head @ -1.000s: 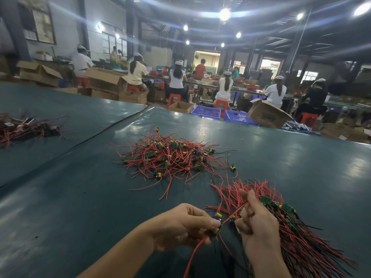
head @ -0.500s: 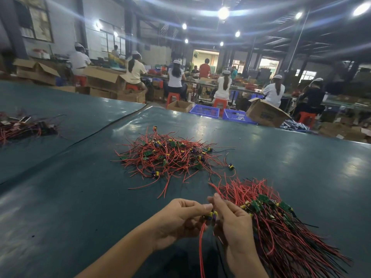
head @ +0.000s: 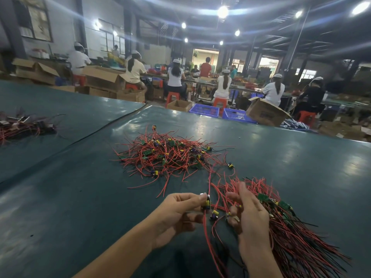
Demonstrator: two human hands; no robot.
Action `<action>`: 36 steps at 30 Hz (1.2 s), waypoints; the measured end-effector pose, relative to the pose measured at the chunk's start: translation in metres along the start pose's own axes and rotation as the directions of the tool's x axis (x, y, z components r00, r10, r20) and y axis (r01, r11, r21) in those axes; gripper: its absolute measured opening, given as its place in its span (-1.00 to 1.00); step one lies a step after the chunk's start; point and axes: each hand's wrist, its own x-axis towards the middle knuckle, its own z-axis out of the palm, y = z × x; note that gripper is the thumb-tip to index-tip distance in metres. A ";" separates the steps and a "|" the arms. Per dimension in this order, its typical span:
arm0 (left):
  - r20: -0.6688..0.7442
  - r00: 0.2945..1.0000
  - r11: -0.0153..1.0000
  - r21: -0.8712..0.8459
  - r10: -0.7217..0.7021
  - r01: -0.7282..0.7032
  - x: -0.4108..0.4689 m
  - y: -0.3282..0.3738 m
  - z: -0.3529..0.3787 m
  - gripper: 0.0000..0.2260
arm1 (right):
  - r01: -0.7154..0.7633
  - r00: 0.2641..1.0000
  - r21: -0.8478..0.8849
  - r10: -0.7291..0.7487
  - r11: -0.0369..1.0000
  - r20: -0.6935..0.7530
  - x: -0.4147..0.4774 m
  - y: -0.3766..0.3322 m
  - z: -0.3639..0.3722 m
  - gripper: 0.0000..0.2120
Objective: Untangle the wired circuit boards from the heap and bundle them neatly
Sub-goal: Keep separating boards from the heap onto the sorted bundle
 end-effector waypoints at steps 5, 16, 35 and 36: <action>-0.118 0.992 0.999 -0.030 0.041 -0.045 0.006 -0.008 0.002 -0.69 | 0.125 0.961 -0.258 -0.052 0.958 0.273 -0.015 0.009 0.012 -0.69; -0.197 0.898 0.727 0.664 0.395 -0.174 0.021 -0.023 -0.025 -0.83 | 0.331 0.923 -0.716 -0.367 0.615 0.112 -0.012 0.024 -0.003 -0.89; -0.296 0.863 0.042 0.951 0.409 0.307 0.054 -0.022 -0.121 -0.49 | 0.497 0.860 -0.738 -0.374 0.456 0.347 -0.024 0.034 0.007 -0.75; -0.297 0.856 0.055 0.952 0.423 0.302 0.054 -0.021 -0.120 -0.50 | 0.498 0.860 -0.738 -0.371 0.455 0.351 -0.024 0.034 0.007 -0.75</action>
